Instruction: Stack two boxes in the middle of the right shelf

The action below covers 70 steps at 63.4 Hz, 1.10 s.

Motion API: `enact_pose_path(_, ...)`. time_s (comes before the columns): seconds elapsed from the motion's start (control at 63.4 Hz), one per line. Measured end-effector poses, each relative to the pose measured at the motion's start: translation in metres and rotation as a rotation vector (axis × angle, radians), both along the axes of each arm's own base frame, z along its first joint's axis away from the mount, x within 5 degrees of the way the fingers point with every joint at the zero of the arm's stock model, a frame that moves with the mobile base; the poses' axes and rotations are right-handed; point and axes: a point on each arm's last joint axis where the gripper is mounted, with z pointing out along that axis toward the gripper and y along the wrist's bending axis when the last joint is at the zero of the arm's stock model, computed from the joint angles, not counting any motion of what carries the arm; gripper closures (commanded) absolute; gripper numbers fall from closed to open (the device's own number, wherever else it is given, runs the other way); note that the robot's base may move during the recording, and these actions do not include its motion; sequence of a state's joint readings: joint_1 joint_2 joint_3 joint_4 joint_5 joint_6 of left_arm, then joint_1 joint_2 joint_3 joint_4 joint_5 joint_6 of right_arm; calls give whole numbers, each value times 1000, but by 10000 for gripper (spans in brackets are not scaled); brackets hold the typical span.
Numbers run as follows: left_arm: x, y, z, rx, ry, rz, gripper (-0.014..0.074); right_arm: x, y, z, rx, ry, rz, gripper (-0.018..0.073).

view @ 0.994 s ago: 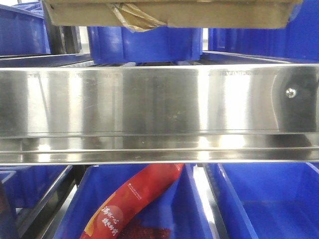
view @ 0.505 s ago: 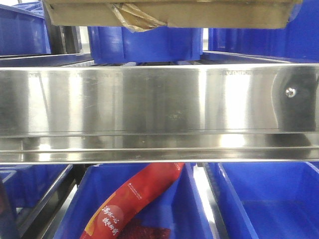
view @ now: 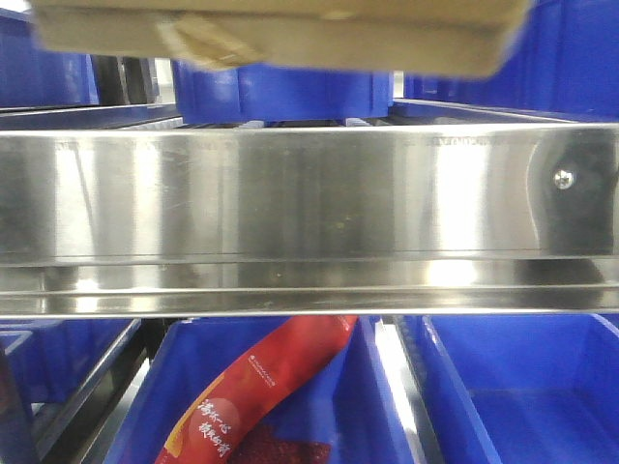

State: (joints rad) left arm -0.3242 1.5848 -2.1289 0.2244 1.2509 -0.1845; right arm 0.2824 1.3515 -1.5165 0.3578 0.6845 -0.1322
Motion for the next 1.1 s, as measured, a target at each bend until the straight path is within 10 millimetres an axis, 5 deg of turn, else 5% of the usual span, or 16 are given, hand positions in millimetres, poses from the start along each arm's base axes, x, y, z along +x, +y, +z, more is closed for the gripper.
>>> enact_pose_path(0.316, 37, 15, -49, -5, 179, 14, 708, 32, 15, -37, -8, 138, 23, 705)
enact_pose_path(0.41, 43, 16, -61, 9, 211, 17, 668, 34, 17, -40, -2, 160, 28, 637)
enact_pose_path(0.521, 47, 16, -65, 12, 214, 18, 474, 36, 18, -40, 11, 159, 26, 419)
enact_pose_path(0.679, 50, 17, -69, 35, 222, 21, -36, 37, 18, -40, 10, 145, 22, 41)
enact_pose_path(0.742, 51, 18, -69, 44, 222, 25, 19, 37, 18, -39, 2, 141, 22, -10)
enact_pose_path(0.931, 42, 21, -61, 41, 198, 28, 171, 23, 13, -23, 13, 92, 23, 64)
enact_pose_path(1.105, 12, 25, -34, 9, 124, 16, 416, -10, 3, 7, 22, 5, 28, 384)
